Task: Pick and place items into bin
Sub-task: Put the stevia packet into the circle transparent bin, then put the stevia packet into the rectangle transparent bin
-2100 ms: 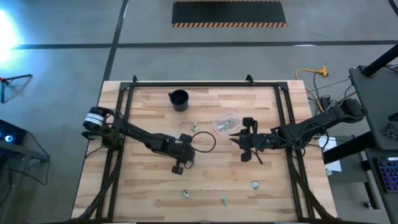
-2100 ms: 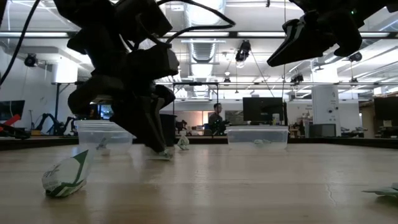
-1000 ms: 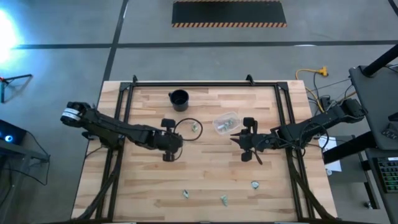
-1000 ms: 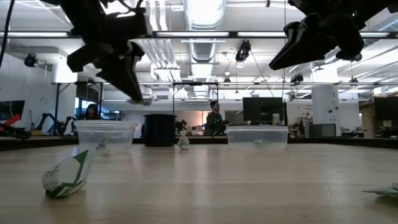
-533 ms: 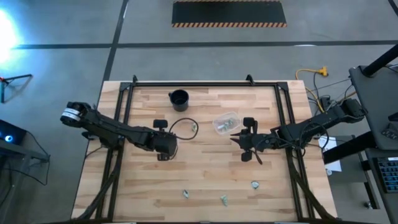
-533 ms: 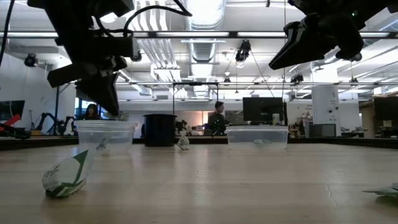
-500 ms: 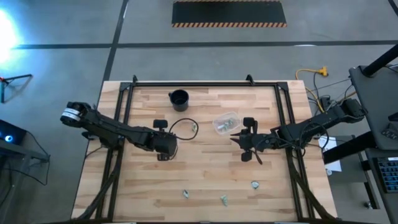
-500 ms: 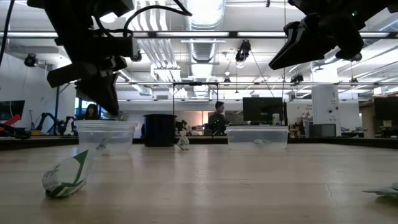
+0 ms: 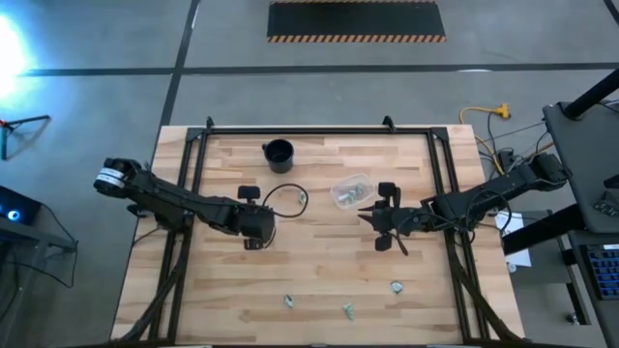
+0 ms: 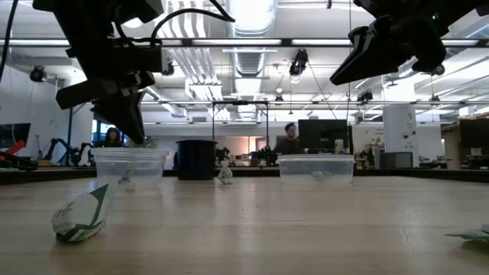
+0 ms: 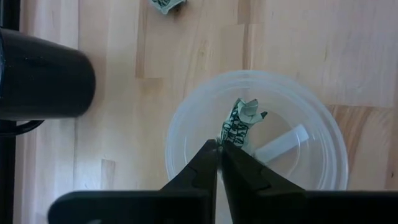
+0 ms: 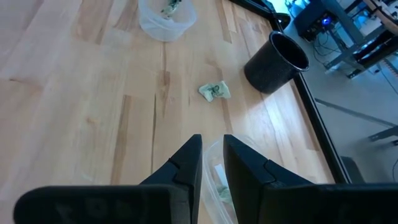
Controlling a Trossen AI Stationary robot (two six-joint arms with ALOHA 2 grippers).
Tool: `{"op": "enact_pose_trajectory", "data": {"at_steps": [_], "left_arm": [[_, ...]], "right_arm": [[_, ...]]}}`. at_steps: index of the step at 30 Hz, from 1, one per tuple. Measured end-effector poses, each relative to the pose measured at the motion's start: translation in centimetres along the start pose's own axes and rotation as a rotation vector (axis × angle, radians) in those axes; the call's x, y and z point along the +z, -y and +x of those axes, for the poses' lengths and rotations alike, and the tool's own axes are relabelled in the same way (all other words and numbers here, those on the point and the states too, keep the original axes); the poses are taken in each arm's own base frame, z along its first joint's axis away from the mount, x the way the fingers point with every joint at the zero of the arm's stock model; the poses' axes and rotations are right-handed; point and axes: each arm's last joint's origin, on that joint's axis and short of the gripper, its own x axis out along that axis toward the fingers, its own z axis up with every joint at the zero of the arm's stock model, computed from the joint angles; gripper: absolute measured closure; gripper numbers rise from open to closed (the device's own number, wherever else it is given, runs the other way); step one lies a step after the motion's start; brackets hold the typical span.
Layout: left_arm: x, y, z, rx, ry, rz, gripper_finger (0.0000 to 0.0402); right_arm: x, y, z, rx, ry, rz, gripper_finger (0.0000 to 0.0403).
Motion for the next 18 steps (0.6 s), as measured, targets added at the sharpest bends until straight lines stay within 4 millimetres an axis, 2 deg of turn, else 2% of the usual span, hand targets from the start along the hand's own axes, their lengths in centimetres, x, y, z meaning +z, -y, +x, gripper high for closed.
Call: {"op": "enact_pose_trajectory", "data": {"at_steps": [9,18], "left_arm": [[0.0,0.0,0.0,-0.003,-0.001,-0.001,0.0345],[0.9,-0.4,-1.2,0.003,0.025,-0.005,0.0338]], "right_arm": [[0.0,0.0,0.0,0.000,-0.001,0.009,0.0346],[0.7,0.1,0.1,0.000,0.063,0.026,0.0346]]}}
